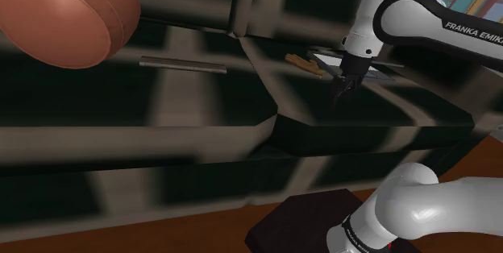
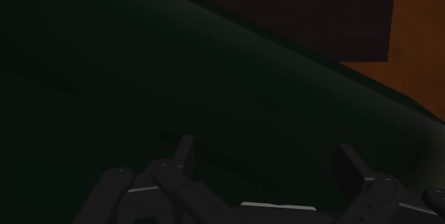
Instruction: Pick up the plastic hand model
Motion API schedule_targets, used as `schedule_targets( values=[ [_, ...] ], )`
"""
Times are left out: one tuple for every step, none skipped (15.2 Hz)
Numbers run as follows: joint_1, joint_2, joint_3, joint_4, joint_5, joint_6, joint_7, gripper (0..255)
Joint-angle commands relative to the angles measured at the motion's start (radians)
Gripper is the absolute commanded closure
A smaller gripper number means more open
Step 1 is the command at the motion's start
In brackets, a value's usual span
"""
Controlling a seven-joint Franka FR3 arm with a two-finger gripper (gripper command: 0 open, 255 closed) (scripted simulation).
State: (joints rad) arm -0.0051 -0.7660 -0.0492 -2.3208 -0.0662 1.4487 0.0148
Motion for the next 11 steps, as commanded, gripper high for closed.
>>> schedule_targets(
  values=[
    [0.000, 0.000, 0.000, 0.000, 0.000, 0.000, 0.000, 0],
    [-0.003, 0.037, -0.012, 0.032, -0.006, 0.006, -0.010, 0],
    [-0.006, 0.073, -0.023, 0.064, -0.011, 0.012, -0.019, 0],
    [-0.009, 0.110, -0.034, 0.098, -0.015, 0.016, -0.029, 0],
    [-0.012, 0.146, -0.045, 0.133, -0.018, 0.019, -0.039, 0],
    [-0.014, 0.183, -0.056, 0.169, -0.021, 0.021, -0.049, 0],
    [-0.016, 0.220, -0.067, 0.206, -0.023, 0.022, -0.059, 0],
    [-0.018, 0.256, -0.077, 0.244, -0.023, 0.022, -0.069, 0],
    [-0.020, 0.293, -0.088, 0.284, -0.024, 0.020, -0.080, 0],
    [-0.022, 0.330, -0.098, 0.325, -0.023, 0.018, -0.091, 0],
    [-0.024, 0.368, -0.109, 0.367, -0.021, 0.015, -0.102, 0]
  ],
)
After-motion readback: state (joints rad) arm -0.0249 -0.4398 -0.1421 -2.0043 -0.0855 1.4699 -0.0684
